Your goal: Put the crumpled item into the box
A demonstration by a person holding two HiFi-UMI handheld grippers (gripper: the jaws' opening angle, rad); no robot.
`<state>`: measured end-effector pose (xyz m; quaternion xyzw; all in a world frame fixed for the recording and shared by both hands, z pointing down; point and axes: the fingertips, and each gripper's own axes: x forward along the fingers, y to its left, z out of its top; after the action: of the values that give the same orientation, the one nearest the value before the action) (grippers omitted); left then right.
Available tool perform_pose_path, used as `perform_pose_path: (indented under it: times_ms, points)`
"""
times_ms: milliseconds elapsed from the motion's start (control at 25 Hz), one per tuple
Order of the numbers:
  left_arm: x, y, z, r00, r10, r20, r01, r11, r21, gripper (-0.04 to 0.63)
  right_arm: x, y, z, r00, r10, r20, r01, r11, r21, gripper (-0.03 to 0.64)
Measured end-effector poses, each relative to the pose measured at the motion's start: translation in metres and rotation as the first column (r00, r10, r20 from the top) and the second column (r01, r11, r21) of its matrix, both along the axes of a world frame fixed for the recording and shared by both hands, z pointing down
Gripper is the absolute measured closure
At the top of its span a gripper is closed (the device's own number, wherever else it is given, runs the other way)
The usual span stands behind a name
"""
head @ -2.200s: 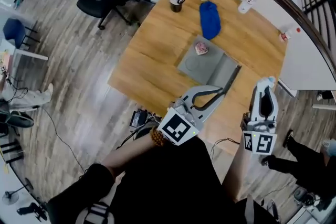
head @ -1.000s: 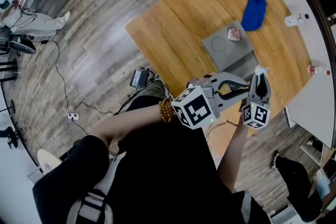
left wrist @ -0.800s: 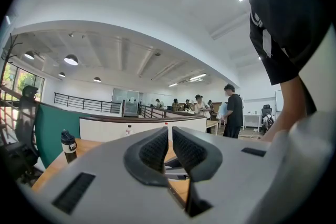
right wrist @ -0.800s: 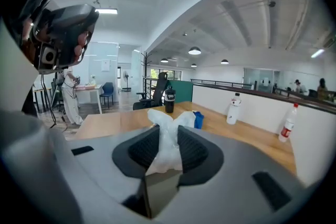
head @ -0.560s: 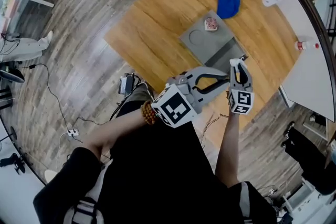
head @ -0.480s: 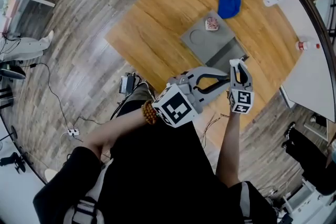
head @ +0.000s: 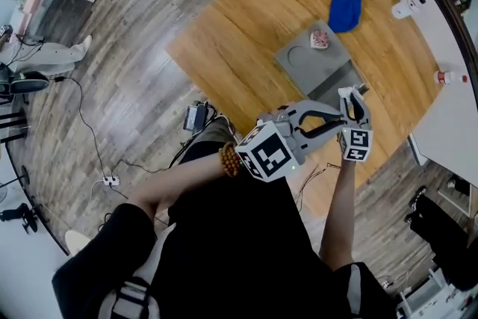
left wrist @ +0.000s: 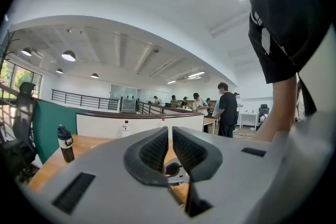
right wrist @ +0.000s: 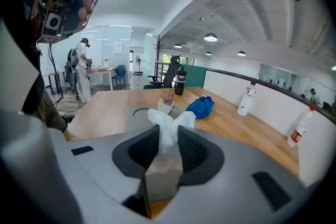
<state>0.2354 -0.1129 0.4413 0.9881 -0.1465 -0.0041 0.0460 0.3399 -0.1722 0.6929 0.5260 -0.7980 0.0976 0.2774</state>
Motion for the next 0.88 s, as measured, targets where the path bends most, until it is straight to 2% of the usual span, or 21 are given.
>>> perform_pose_path:
  times_ms: [640,880]
  points:
    - [-0.003,0.0,0.003,1.0,-0.003,0.002,0.003,1.0,-0.006,0.554,-0.013,0.0,0.036,0.999,-0.046,0.001,0.046,0.995,-0.089,0.505]
    - [-0.001,0.0,0.003,1.0,0.006,0.009,-0.006,1.0,-0.006,0.554,-0.014,-0.003,0.046,0.997,-0.077,-0.033,0.072,0.991,-0.115,0.503]
